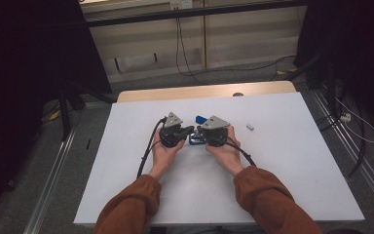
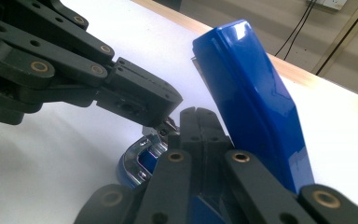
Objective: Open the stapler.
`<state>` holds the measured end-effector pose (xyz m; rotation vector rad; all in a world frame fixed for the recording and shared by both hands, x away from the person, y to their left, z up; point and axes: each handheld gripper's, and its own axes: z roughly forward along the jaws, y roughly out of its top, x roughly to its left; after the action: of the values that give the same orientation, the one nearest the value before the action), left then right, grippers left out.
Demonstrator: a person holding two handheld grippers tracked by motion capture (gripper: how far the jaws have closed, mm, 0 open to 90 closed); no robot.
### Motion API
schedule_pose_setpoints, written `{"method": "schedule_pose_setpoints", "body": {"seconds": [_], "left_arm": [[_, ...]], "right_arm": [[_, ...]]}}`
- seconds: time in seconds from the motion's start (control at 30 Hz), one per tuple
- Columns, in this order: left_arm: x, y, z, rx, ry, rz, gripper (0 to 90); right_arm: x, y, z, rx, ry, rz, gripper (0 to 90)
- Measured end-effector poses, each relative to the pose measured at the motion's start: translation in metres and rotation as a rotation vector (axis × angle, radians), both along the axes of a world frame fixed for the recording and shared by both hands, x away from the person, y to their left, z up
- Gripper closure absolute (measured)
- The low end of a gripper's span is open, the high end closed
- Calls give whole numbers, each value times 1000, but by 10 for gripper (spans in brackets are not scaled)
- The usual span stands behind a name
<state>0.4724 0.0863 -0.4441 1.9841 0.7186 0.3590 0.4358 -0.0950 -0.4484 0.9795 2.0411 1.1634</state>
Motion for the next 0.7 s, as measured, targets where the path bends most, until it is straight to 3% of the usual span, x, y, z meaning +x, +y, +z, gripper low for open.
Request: {"method": "schedule_pose_setpoints", "body": {"seconds": [0.37,0.47,0.6,0.7], "left_arm": [[-1,-1,0,9,-16,1,900],[0,-2,-5,46,-4,2,900],[-3,-4,0,40,-26,14,900],[-1,-3,-3,29,-3,10,900]], "right_arm": [[-1,-2,2,9,-2,0,900],[-1,-2,2,9,-1,2,900],[-1,-3,3,15,-11,-7,900],[0,-5,4,22,-11,-6,900]]}}
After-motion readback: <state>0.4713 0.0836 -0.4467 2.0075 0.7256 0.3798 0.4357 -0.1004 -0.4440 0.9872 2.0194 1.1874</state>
